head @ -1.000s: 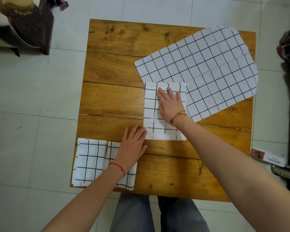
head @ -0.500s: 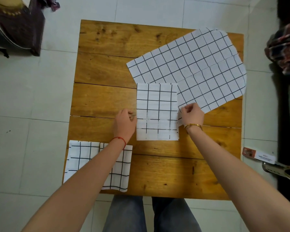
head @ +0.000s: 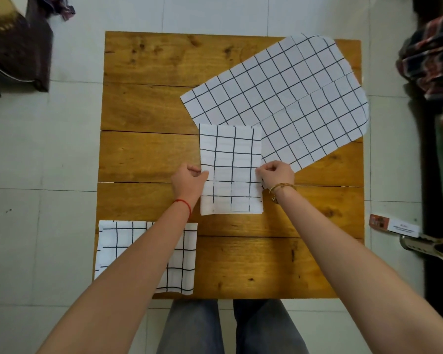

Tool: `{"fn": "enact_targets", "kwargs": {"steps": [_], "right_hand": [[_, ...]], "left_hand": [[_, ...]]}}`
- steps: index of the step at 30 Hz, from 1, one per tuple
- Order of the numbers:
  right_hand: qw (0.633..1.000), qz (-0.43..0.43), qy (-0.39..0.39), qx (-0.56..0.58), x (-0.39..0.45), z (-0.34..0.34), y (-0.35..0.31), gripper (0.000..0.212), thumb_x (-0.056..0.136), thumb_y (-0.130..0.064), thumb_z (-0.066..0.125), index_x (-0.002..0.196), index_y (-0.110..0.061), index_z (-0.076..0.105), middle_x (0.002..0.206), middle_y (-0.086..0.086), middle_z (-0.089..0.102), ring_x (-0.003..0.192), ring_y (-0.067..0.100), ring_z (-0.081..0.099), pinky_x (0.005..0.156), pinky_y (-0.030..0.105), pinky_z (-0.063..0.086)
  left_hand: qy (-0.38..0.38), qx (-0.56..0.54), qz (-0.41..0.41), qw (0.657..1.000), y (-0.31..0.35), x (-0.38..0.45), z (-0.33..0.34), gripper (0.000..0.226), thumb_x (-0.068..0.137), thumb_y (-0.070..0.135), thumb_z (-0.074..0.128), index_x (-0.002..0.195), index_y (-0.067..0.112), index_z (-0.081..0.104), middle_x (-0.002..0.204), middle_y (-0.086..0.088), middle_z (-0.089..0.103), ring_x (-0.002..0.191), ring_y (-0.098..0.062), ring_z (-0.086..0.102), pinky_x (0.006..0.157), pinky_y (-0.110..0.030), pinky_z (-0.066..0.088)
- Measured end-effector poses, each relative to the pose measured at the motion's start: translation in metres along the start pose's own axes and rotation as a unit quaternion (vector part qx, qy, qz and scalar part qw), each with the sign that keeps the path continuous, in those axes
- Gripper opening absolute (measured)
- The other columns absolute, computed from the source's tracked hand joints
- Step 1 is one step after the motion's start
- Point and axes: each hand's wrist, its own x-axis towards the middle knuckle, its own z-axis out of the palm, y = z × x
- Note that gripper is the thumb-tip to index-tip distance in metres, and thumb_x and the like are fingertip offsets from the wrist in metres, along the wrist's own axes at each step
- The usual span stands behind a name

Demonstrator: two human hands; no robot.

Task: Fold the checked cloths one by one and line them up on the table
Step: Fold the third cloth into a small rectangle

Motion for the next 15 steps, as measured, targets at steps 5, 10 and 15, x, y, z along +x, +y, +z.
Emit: {"fn": "enact_targets", "kwargs": {"steps": [5,10,15], "right_hand": [[0.999,-0.016,0.0,0.035,-0.003,-0.001,0.001,0.003,0.08,-0.017,0.062,0.082,-0.018,0.061,0.078,-0.002,0.062,0.074,0.014,0.059,0.07,0.027,0.052],[0.994,0.04,-0.048,0.093,-0.002,-0.001,0.003,0.016,0.081,-0.018,0.063,0.095,-0.011,0.064,0.068,0.002,0.063,0.059,0.014,0.058,0.064,0.03,0.054],[0.982,0.075,-0.123,0.119,-0.007,-0.006,0.003,0.02,0.085,-0.023,0.067,0.103,-0.015,0.062,0.063,0.001,0.058,0.054,0.009,0.05,0.052,0.02,0.043]], "left_hand": [[-0.077,-0.083,-0.062,0.992,0.002,0.005,-0.01,0.036,0.087,0.013,0.064,0.122,0.009,0.057,0.106,0.001,0.059,0.099,-0.016,0.055,0.085,-0.028,0.047],[-0.149,-0.159,-0.104,0.97,-0.002,0.003,-0.018,0.008,0.091,0.014,0.054,0.096,0.011,0.059,0.091,-0.01,0.055,0.09,-0.022,0.052,0.089,-0.039,0.047],[-0.168,-0.187,-0.12,0.96,-0.002,-0.001,-0.025,0.012,0.096,0.017,0.051,0.098,0.012,0.061,0.088,-0.006,0.063,0.089,-0.02,0.059,0.092,-0.041,0.05]]}}
